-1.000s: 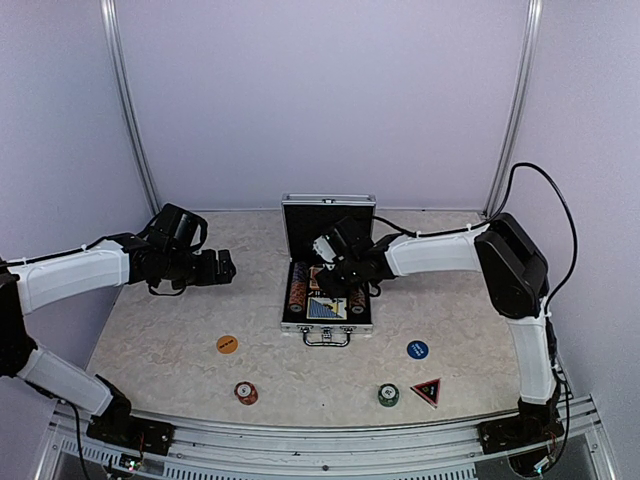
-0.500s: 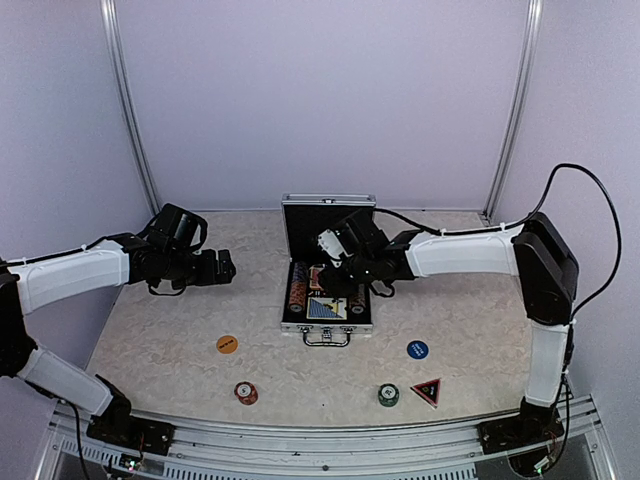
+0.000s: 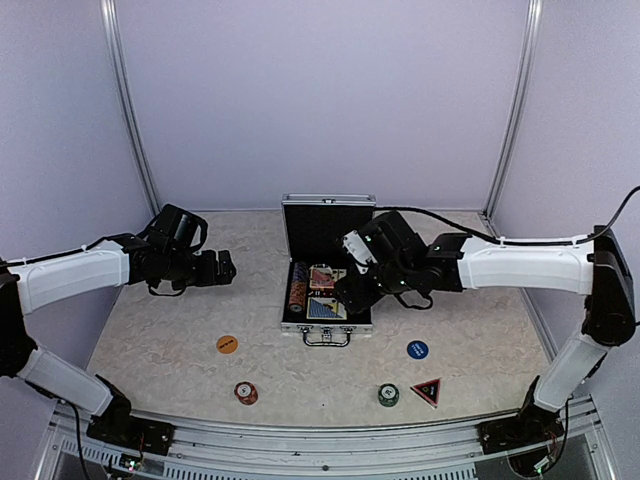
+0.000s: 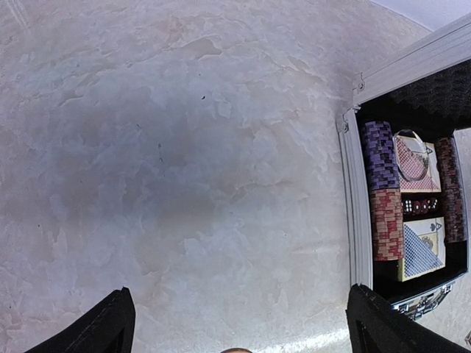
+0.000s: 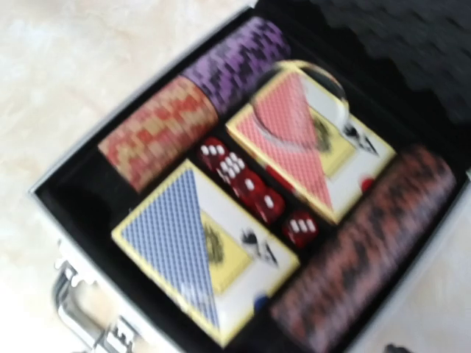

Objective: Pack up texas hold em set

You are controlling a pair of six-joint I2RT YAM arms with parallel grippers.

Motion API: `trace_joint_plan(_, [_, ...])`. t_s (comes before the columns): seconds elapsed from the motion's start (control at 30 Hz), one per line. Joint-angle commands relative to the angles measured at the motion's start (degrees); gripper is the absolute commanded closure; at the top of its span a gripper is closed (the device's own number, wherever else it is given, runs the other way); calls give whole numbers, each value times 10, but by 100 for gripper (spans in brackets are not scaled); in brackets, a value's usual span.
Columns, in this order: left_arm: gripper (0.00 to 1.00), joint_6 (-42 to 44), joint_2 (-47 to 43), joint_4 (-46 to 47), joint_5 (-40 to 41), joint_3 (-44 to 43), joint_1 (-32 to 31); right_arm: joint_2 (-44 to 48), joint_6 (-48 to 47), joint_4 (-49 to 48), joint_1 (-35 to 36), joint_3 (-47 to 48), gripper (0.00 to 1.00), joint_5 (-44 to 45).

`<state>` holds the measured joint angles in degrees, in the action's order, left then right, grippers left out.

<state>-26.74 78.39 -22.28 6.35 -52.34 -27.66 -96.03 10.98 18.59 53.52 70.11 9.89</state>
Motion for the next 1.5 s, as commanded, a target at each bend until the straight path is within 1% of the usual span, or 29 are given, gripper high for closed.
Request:
trace_joint_plan(0.0, [1, -2, -9, 10, -5, 5, 5, 72, 72, 47, 5, -44, 11, 19])
trace_joint_plan(0.13, [1, -2, -9, 10, -7, 4, 5, 123, 121, 87, 5, -85, 6, 24])
trace_joint_plan(0.23, [1, -2, -8, 11, -10, 4, 5, 160, 154, 113, 5, -116, 1, 21])
trace_joint_plan(0.4, [1, -2, -7, 11, -12, 4, 5, 214, 212, 163, 7, -154, 0, 13])
trace_joint_plan(0.6, [1, -2, -7, 11, -12, 3, 5, 249, 272, 222, 7, -190, 0, 15])
trace_joint_plan(0.77, [1, -2, -6, 11, -12, 3, 5, 257, 326, 230, 10, -231, 0, 7])
trace_joint_plan(0.93, [1, -2, -5, 10, -12, 2, 5, 239, 366, 222, 19, -258, 0, 7])
trace_joint_plan(1.1, [1, -2, -7, 8, -9, 3, 5, 215, 372, 223, 46, -267, 0, 6])
trace_joint_plan(1.23, [1, -1, -9, 8, -7, 4, 5, 214, 371, 236, 62, -271, 0, -1])
trace_joint_plan(1.47, [1, -2, -8, 8, -11, 4, 5, 218, 396, 241, 76, -293, 0, -4])
